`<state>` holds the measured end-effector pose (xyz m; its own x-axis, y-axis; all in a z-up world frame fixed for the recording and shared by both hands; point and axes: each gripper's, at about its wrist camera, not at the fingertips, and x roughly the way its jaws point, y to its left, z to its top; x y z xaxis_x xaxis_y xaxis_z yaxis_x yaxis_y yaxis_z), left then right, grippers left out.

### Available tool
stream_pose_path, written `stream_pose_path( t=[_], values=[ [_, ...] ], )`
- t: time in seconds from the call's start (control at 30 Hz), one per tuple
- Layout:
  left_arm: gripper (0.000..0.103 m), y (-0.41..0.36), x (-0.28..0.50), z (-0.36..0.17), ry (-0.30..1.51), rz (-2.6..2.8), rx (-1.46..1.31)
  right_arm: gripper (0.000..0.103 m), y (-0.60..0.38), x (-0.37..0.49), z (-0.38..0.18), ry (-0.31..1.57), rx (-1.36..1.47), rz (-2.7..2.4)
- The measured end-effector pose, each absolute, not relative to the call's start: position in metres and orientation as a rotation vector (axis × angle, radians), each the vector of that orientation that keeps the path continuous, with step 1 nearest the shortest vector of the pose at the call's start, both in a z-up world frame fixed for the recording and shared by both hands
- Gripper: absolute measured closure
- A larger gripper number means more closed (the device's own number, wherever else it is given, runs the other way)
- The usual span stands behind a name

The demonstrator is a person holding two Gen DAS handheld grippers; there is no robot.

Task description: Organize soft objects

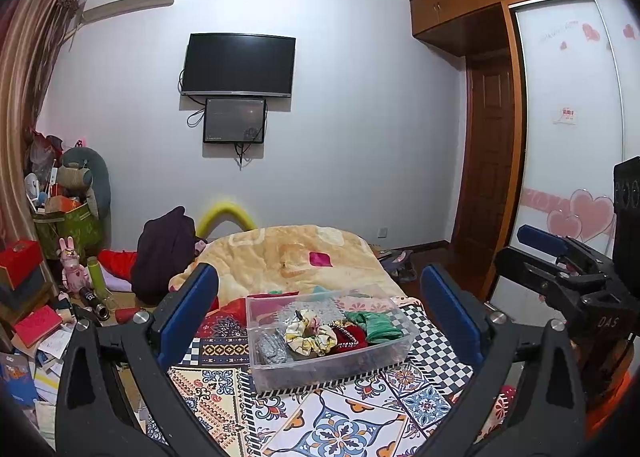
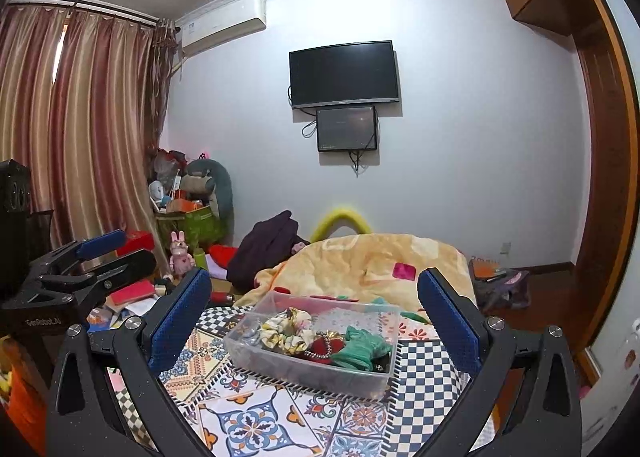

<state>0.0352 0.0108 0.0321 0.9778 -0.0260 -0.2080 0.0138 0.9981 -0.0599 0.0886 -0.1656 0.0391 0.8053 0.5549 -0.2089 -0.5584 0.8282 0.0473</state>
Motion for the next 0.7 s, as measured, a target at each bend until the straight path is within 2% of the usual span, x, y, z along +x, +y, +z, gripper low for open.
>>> stream_pose_path(
  t=[0.7],
  values=[
    [0.0,0.0101,0.0354,0.0314,0.218,-0.044,-0.057,0.0,-0.1645,0.0868,0.0393,0.216,-0.009,0.594]
  ],
)
